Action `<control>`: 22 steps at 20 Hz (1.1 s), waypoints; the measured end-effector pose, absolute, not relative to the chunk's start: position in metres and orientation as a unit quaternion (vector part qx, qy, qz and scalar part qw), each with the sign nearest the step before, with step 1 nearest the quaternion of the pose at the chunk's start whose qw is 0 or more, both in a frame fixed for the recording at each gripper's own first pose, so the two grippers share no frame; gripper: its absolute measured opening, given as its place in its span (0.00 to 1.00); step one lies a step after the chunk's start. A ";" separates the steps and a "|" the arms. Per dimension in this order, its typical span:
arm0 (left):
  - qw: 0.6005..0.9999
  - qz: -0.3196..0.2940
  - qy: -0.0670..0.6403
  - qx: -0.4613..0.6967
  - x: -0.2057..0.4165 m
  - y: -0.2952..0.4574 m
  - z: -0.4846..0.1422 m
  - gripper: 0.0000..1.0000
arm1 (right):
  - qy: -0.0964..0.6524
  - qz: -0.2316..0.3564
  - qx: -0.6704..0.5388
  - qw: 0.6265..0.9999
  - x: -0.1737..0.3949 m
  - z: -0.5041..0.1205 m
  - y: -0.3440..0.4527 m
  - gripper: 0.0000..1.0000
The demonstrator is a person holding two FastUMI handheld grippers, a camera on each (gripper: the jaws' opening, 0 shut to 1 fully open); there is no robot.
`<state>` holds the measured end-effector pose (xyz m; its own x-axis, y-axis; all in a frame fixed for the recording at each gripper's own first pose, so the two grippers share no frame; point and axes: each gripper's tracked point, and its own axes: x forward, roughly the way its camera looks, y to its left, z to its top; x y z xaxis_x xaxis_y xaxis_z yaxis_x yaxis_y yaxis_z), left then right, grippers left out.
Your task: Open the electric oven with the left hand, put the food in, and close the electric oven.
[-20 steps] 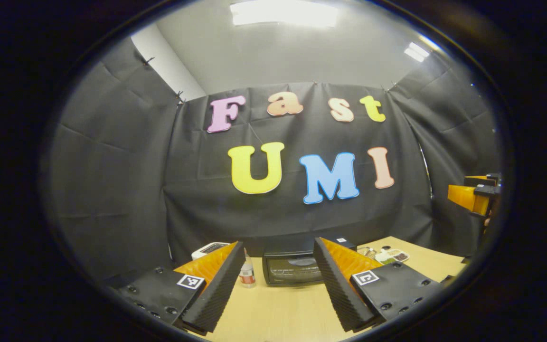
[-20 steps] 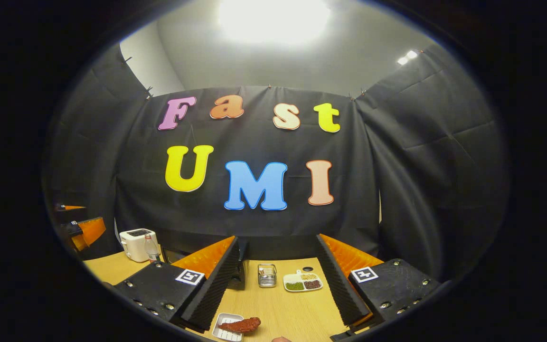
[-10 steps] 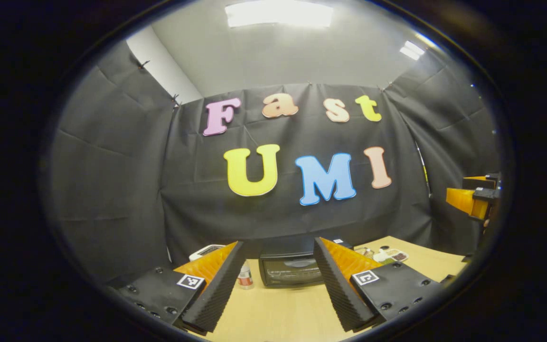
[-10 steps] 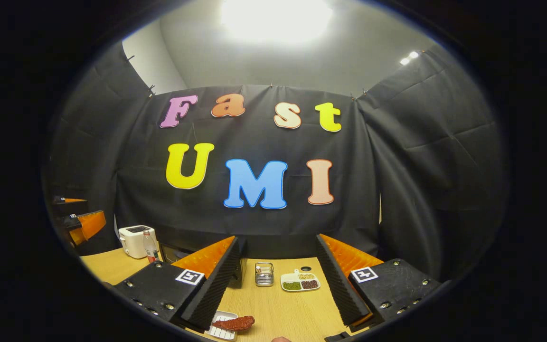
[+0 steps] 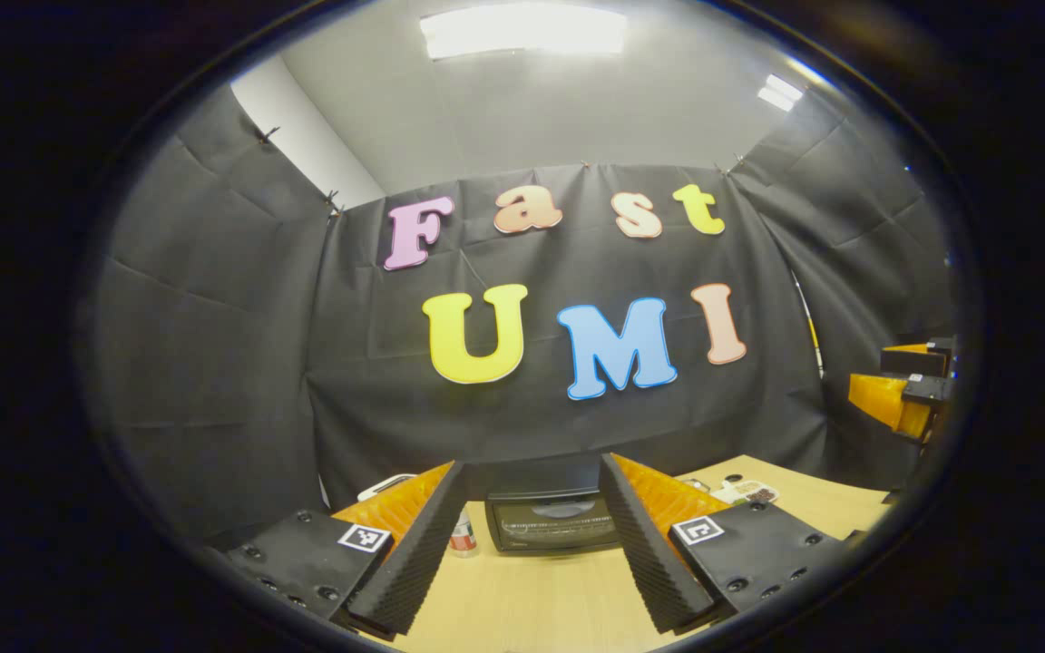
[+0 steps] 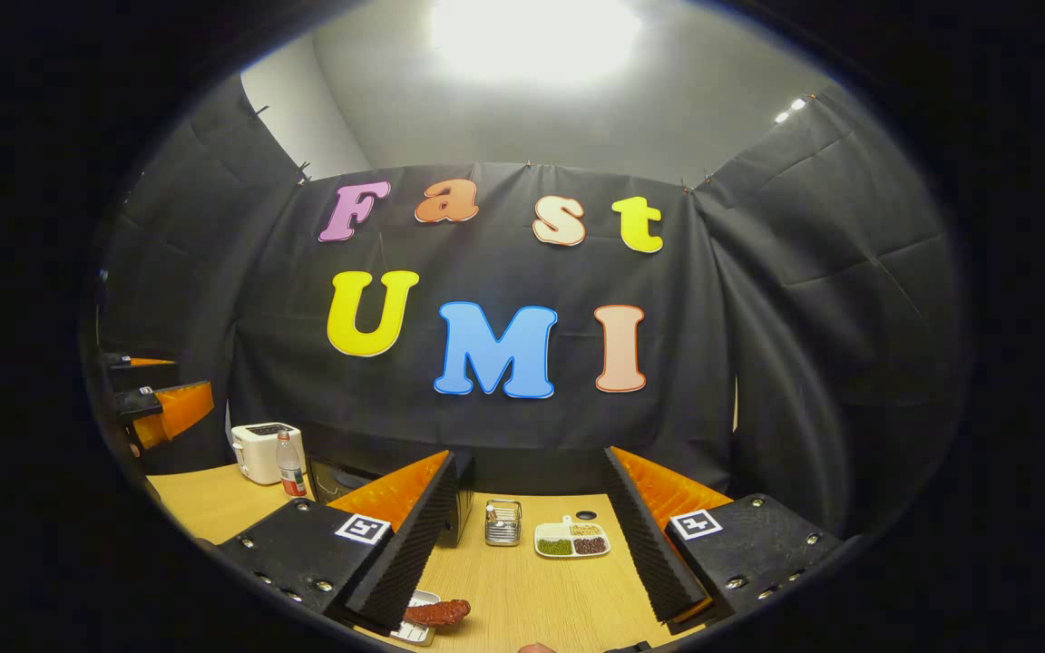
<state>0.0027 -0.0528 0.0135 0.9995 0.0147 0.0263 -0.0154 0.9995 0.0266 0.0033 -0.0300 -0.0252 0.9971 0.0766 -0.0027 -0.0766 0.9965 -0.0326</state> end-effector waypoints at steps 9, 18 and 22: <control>1.000 0.010 -0.018 0.016 0.043 -0.068 0.015 0.97 | 0.002 0.039 -0.005 0.999 0.001 -0.034 -0.048 0.97; 0.999 -0.034 -0.020 0.005 0.149 -0.074 -0.011 1.00 | -0.012 -0.018 -0.007 1.000 0.023 -0.023 -0.043 0.97; 0.998 -0.057 0.000 -0.004 0.197 -0.076 -0.042 1.00 | -0.008 -0.046 0.004 0.999 0.034 -0.019 -0.034 0.96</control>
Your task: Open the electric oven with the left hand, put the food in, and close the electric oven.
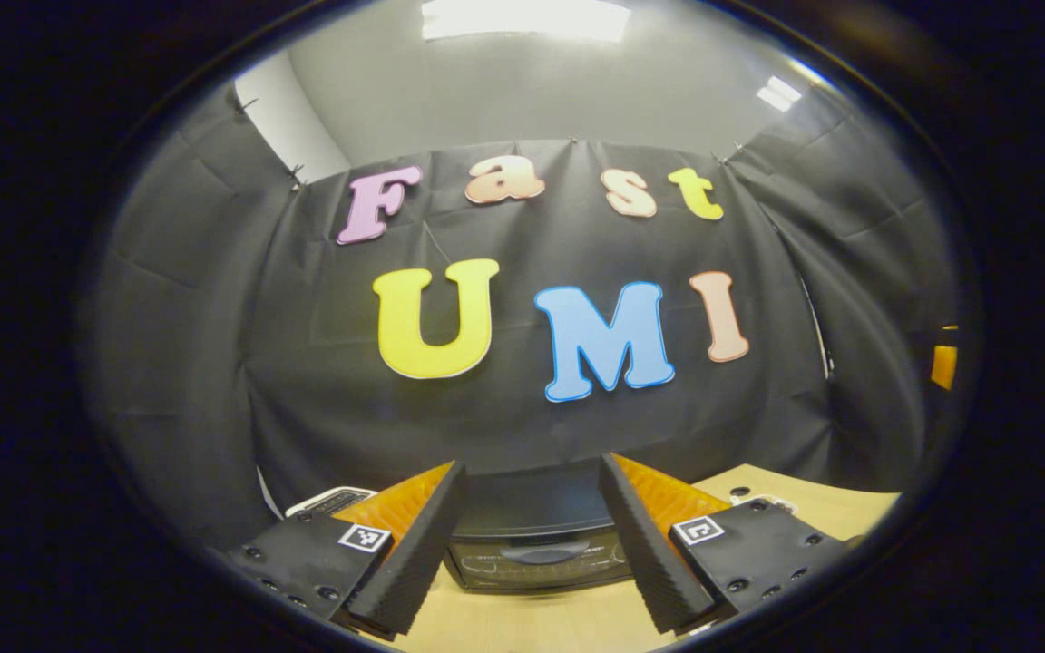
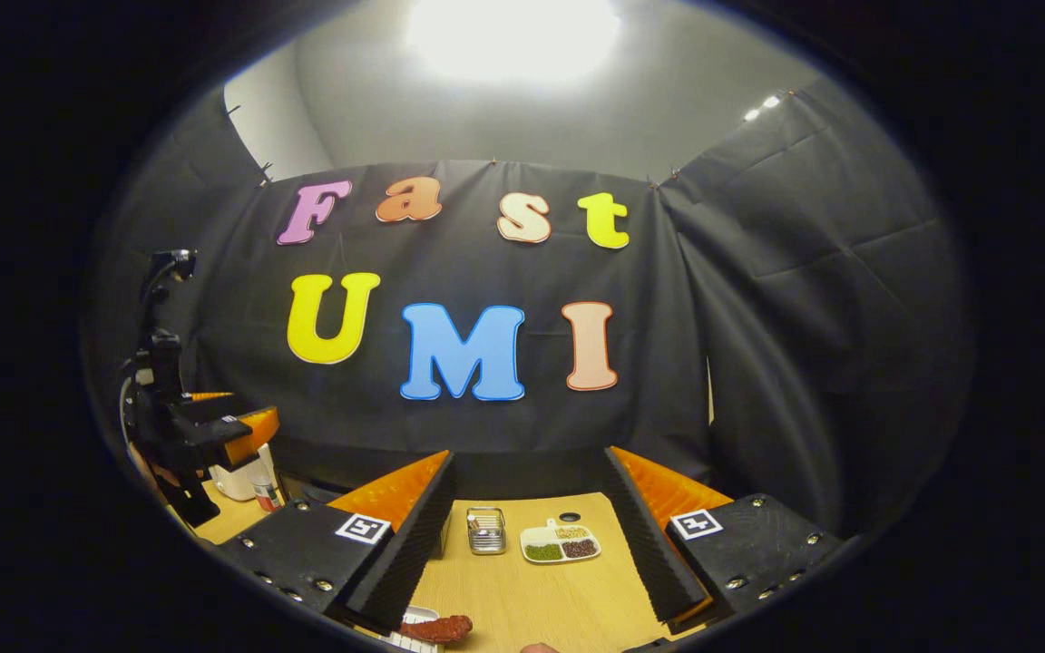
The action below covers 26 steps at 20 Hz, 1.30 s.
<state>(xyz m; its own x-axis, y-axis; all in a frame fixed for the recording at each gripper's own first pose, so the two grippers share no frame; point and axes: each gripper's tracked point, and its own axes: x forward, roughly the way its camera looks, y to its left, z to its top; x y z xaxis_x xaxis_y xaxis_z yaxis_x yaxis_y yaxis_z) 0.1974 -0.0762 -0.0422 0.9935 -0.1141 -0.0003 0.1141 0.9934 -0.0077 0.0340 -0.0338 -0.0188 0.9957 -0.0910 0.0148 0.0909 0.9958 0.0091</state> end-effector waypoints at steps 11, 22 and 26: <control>0.992 -0.101 0.075 -0.024 0.293 -0.108 -0.143 1.00 | 0.031 -0.127 -0.020 0.991 0.048 -0.028 -0.038 0.97; 0.988 -0.085 0.126 -0.029 0.333 -0.106 -0.218 1.00 | 0.058 -0.147 -0.061 0.985 0.038 -0.031 -0.040 0.96; 0.986 -0.077 0.148 -0.026 0.329 -0.107 -0.240 1.00 | 0.058 -0.149 -0.064 0.985 0.035 -0.029 -0.042 0.97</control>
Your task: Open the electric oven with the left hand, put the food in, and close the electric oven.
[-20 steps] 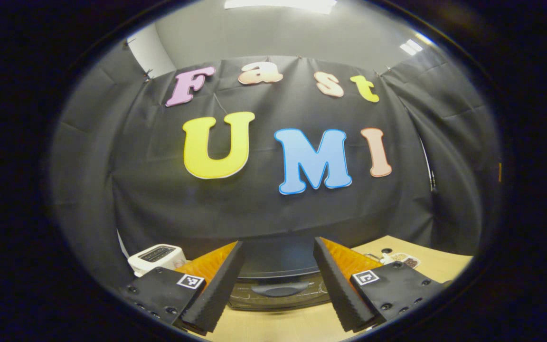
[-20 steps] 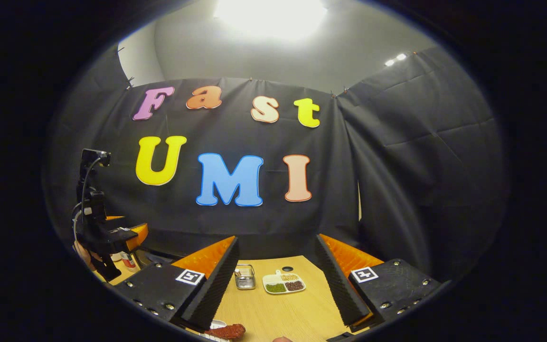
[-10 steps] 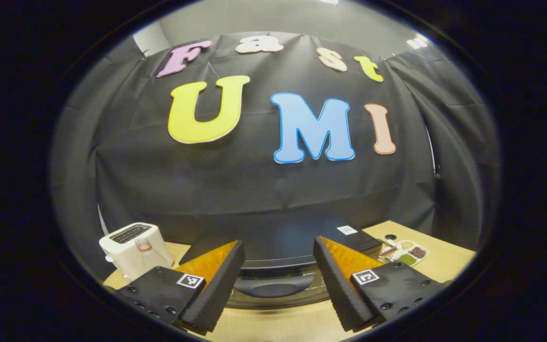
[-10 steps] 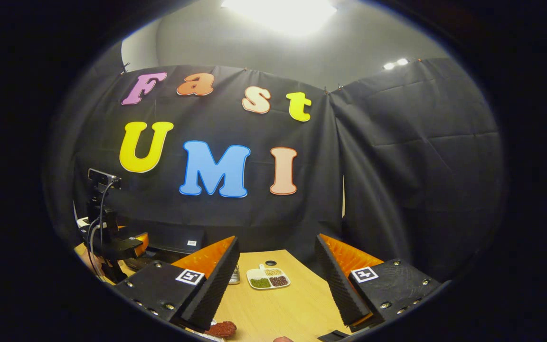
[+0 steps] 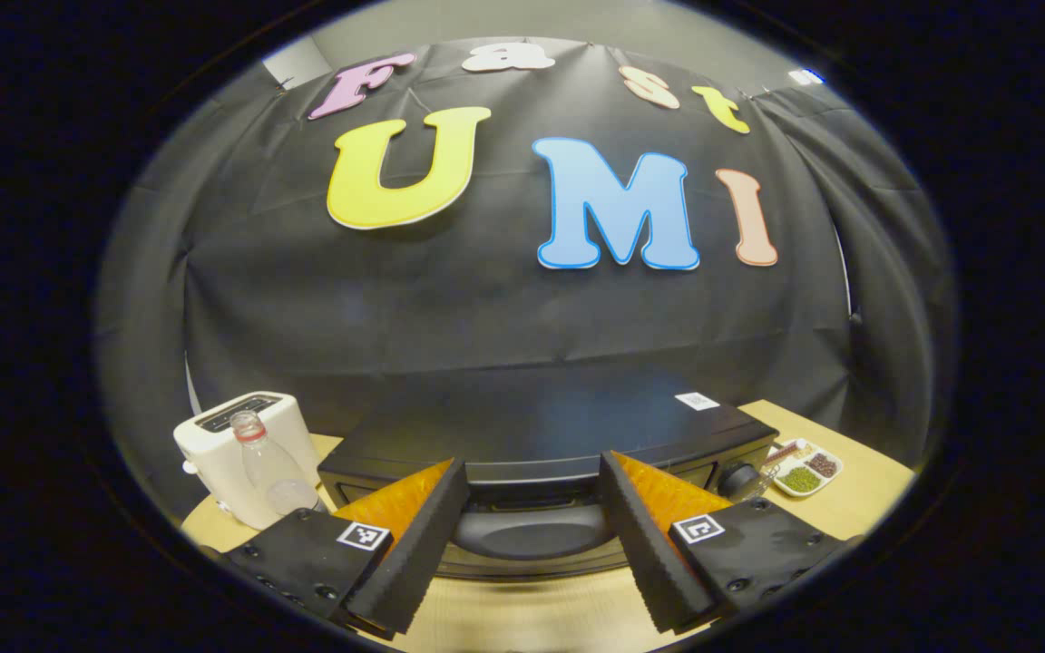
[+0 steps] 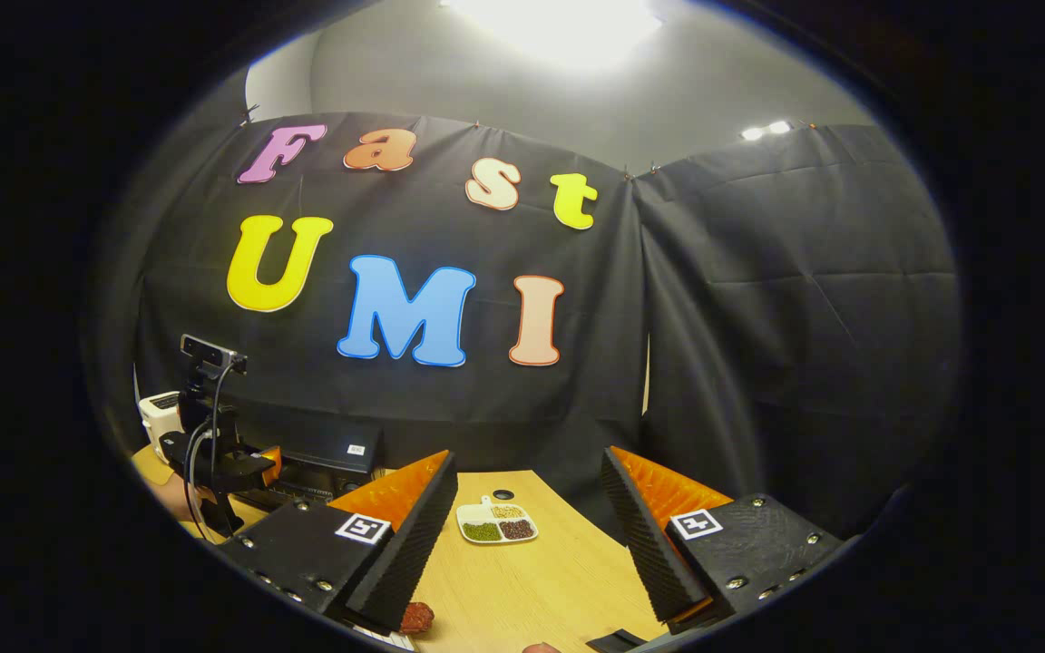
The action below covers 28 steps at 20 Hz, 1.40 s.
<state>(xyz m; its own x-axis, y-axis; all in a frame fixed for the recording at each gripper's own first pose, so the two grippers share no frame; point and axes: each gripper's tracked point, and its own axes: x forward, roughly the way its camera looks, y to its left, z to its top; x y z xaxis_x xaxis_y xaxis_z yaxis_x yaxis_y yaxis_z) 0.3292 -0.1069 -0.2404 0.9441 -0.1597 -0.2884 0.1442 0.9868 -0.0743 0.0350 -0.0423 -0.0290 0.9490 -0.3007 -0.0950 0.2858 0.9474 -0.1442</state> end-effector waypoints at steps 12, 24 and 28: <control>0.986 -0.074 0.149 -0.026 0.304 -0.106 -0.243 1.00 | 0.059 -0.133 -0.053 0.988 0.033 -0.030 -0.046 0.96; 0.982 -0.069 0.175 -0.023 0.249 -0.107 -0.265 1.00 | 0.076 -0.116 -0.048 0.989 0.025 -0.047 -0.052 0.96; 0.979 -0.066 0.189 -0.028 0.235 -0.107 -0.275 1.00 | 0.083 -0.109 -0.043 0.990 0.023 -0.053 -0.050 0.96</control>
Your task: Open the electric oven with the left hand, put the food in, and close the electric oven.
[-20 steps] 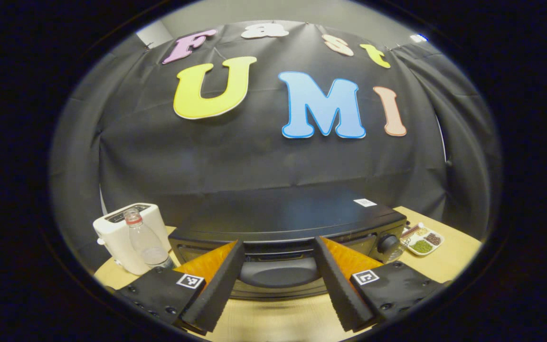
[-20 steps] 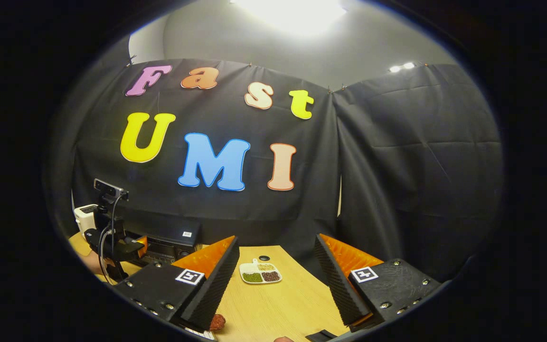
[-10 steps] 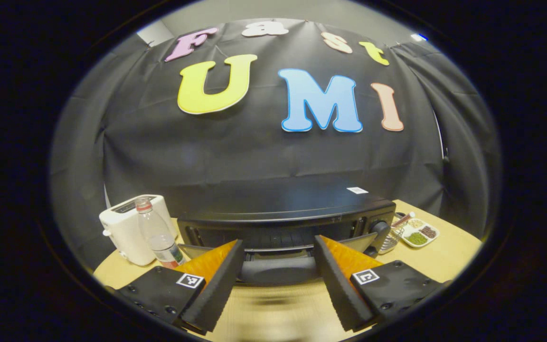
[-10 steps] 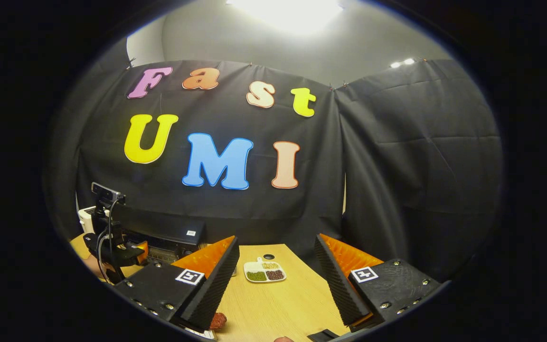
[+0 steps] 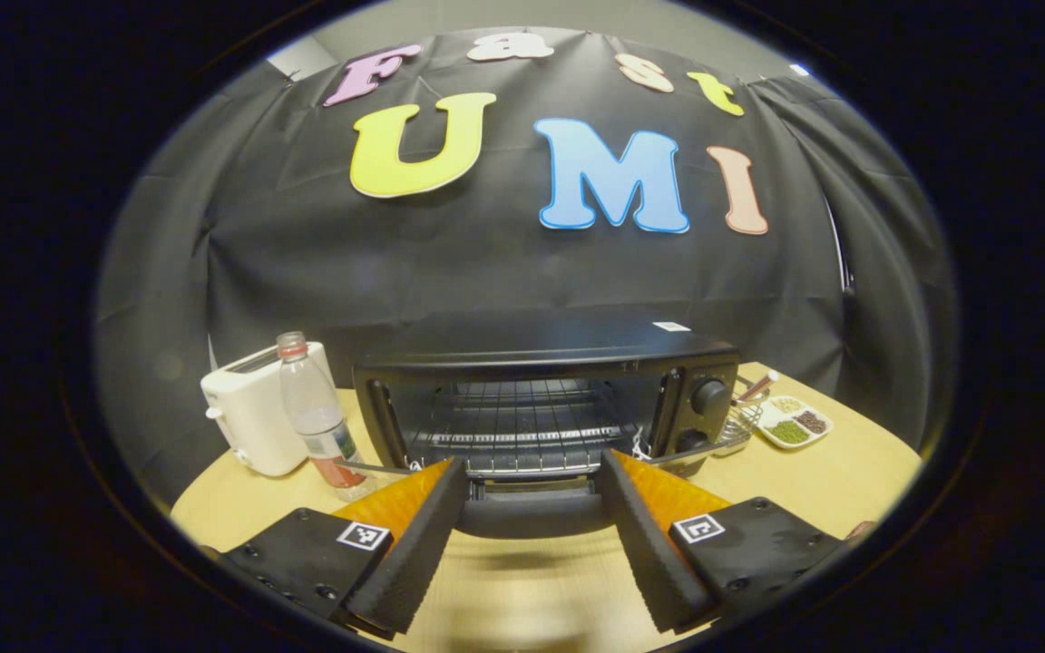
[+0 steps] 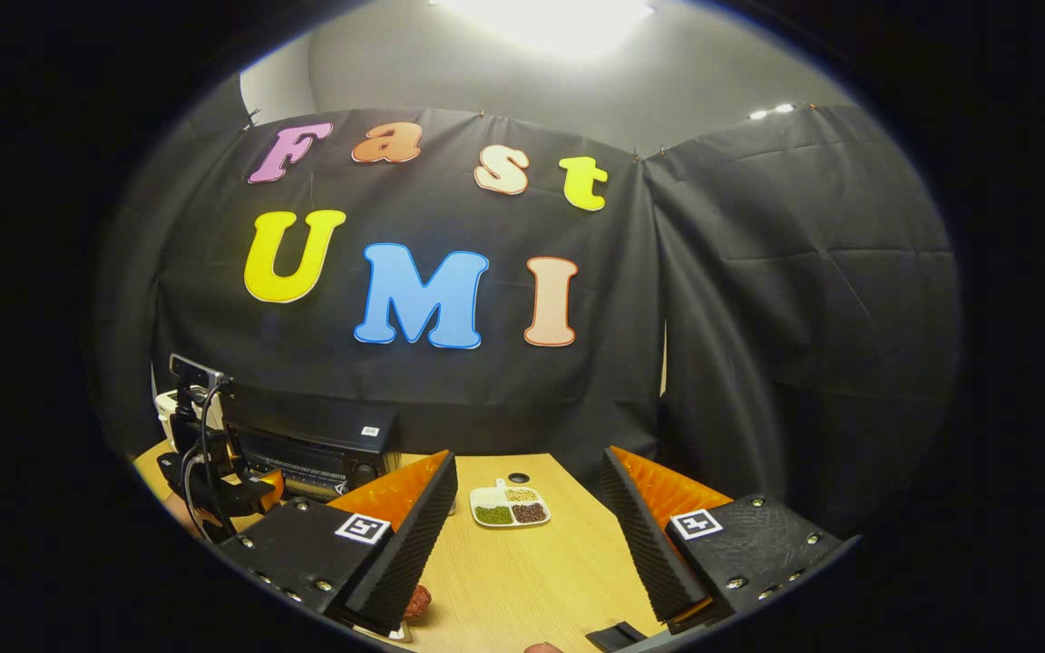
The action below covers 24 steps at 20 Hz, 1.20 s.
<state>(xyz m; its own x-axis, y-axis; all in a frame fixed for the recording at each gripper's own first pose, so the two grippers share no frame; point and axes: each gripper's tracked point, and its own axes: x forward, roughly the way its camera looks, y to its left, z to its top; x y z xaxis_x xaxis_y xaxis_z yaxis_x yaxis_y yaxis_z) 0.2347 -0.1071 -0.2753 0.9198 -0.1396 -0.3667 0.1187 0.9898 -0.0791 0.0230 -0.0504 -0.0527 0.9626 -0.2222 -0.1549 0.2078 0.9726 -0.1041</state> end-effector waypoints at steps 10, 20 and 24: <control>0.971 -0.065 0.230 -0.018 0.202 -0.110 -0.309 0.98 | 0.096 -0.082 -0.044 0.991 0.024 -0.064 -0.043 0.96; 0.951 -0.057 0.301 -0.035 0.173 -0.113 -0.361 1.00 | 0.105 -0.059 -0.049 0.992 0.024 -0.069 -0.035 0.97; 0.953 -0.062 0.295 -0.033 0.164 -0.116 -0.354 0.98 | 0.117 -0.047 -0.044 0.991 0.026 -0.080 -0.030 0.97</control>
